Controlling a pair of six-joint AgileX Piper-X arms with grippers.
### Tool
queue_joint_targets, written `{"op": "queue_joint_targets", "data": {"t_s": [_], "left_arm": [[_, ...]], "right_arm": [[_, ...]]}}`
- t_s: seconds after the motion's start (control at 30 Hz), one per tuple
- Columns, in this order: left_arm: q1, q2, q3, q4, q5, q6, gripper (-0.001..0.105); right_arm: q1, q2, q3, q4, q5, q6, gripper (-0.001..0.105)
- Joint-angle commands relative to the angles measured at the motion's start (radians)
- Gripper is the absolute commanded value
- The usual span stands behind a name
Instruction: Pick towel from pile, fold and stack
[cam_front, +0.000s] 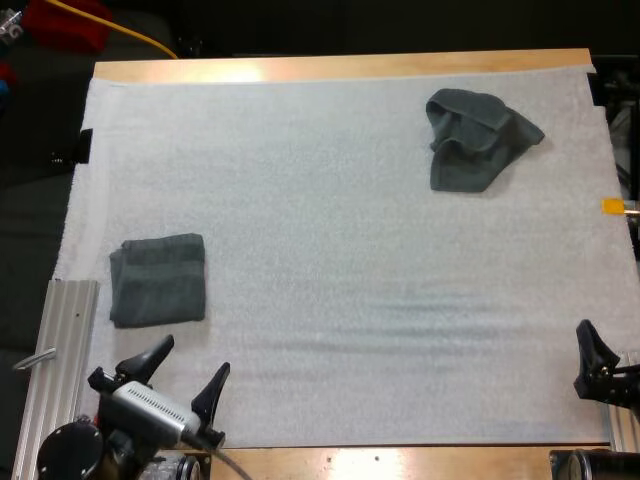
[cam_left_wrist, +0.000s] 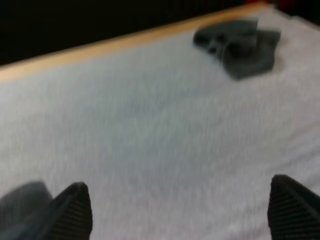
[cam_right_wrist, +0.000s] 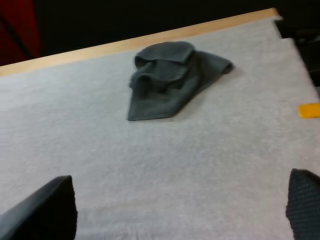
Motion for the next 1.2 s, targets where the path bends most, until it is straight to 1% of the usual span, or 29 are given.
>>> {"op": "queue_joint_targets", "data": {"t_s": [0.0,0.17,0.33,0.5,0.57,0.7,0.93,1.03,1.17], "left_arm": [[-0.014,0.014,-0.016,-0.027,0.021,-0.013,0.07],[-0.091,0.113,-0.069,-0.04,0.022,-0.013,0.07],[-0.159,0.229,-0.129,-0.085,0.031,-0.004,0.07],[-0.181,0.343,-0.193,-0.119,0.068,-0.001,0.07],[-0.197,0.379,-0.216,-0.137,0.07,-0.001,0.07],[-0.267,0.445,-0.254,-0.172,0.074,-0.001,0.07],[-0.387,0.561,-0.3,-0.173,0.074,-0.001,0.07],[-0.423,0.597,-0.31,-0.173,0.074,-0.001,0.07],[-0.441,0.627,-0.313,-0.173,0.074,-0.001,0.07]], "right_arm": [[0.001,0.017,-0.02,-0.006,-0.026,-0.011,0.082],[0.001,0.098,-0.084,-0.008,-0.104,-0.038,0.082],[0.001,0.174,-0.148,-0.015,-0.169,-0.062,0.082],[0.001,0.24,-0.18,-0.017,-0.242,-0.063,0.082],[0.001,0.262,-0.185,-0.019,-0.27,-0.063,0.082],[0.001,0.313,-0.186,-0.022,-0.323,-0.063,0.082],[0.001,0.386,-0.186,-0.043,-0.344,-0.063,0.082],[0.001,0.415,-0.186,-0.081,-0.344,-0.041,0.082],[0.001,0.465,-0.186,-0.119,-0.338,-0.001,0.082]]}}
